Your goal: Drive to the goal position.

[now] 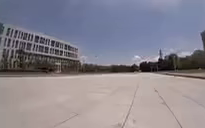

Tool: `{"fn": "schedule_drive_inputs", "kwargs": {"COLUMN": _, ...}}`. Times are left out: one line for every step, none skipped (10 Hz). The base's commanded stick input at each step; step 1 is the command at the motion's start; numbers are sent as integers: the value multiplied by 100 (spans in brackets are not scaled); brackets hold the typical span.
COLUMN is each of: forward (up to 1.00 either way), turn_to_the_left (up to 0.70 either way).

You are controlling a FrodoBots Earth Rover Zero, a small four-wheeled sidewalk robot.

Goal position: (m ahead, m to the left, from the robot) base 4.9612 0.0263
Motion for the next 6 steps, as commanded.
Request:
{"fn": "schedule_drive_inputs", "kwargs": {"forward": 50, "turn_to_the_left": 0}}
{"fn": "schedule_drive_inputs", "kwargs": {"forward": 50, "turn_to_the_left": 0}}
{"fn": "schedule_drive_inputs", "kwargs": {"forward": 50, "turn_to_the_left": 0}}
{"fn": "schedule_drive_inputs", "kwargs": {"forward": 50, "turn_to_the_left": 0}}
{"fn": "schedule_drive_inputs", "kwargs": {"forward": 50, "turn_to_the_left": 0}}
{"fn": "schedule_drive_inputs", "kwargs": {"forward": 50, "turn_to_the_left": 0}}
